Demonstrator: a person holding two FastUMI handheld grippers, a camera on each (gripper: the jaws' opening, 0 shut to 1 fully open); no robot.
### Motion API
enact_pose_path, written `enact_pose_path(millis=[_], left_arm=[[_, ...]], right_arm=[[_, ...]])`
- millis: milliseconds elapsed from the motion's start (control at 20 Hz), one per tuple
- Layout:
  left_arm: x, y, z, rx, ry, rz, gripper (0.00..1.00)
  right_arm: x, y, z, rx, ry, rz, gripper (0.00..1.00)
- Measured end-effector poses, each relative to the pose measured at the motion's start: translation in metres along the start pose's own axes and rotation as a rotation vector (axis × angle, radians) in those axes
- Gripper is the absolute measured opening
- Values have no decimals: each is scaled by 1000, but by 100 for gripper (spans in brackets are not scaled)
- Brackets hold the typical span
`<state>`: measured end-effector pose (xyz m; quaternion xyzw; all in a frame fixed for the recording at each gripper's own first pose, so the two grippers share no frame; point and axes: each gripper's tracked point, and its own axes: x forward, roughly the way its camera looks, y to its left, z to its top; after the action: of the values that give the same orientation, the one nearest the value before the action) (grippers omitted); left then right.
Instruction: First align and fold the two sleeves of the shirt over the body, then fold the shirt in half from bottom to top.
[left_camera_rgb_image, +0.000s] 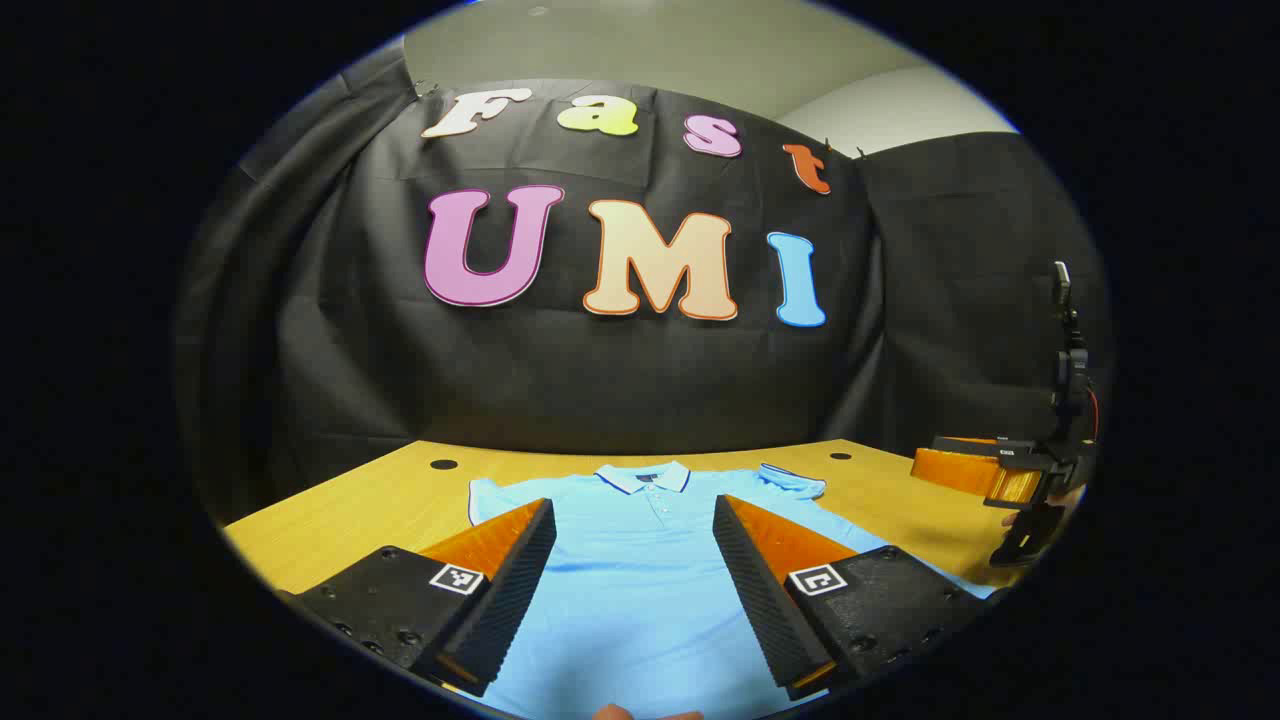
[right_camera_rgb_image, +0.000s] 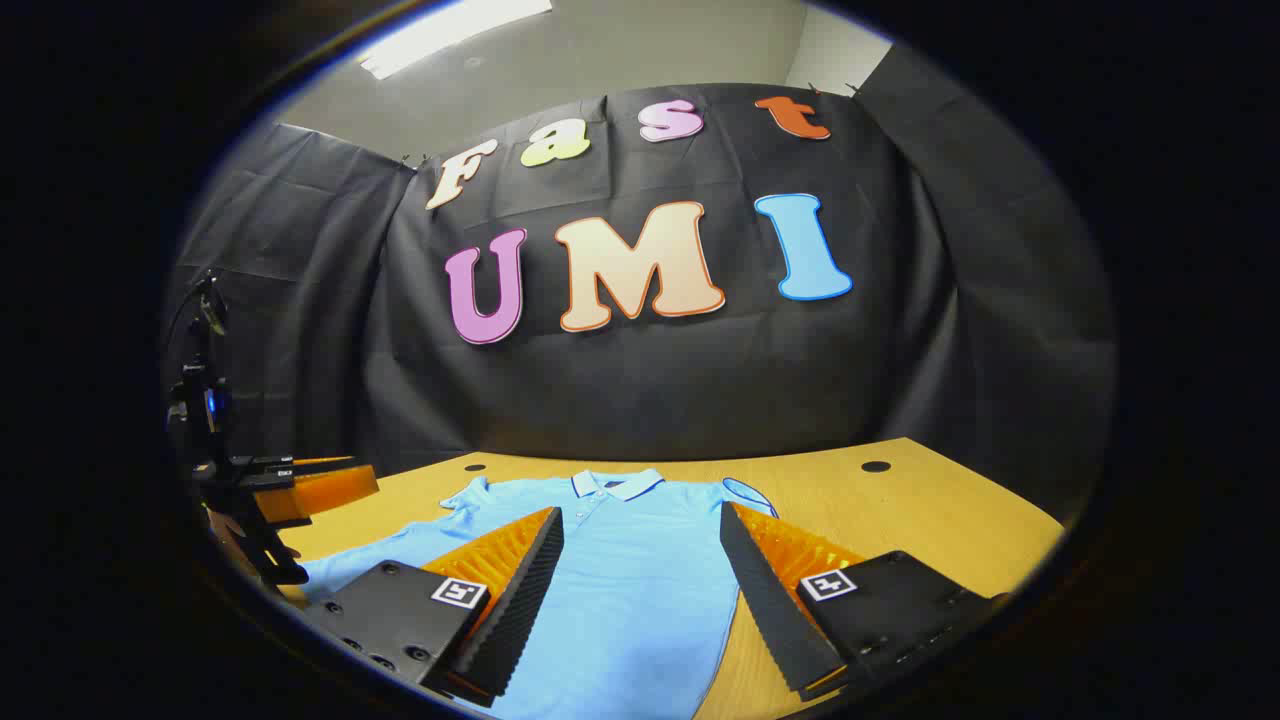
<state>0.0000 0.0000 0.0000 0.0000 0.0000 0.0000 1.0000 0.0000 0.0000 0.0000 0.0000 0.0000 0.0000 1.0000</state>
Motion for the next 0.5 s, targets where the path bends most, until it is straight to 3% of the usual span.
enact_pose_path(millis=[500], left_arm=[[-3,4,-2,-24,10,16,94]], right_arm=[[0,2,-5,24,28,12,97]])
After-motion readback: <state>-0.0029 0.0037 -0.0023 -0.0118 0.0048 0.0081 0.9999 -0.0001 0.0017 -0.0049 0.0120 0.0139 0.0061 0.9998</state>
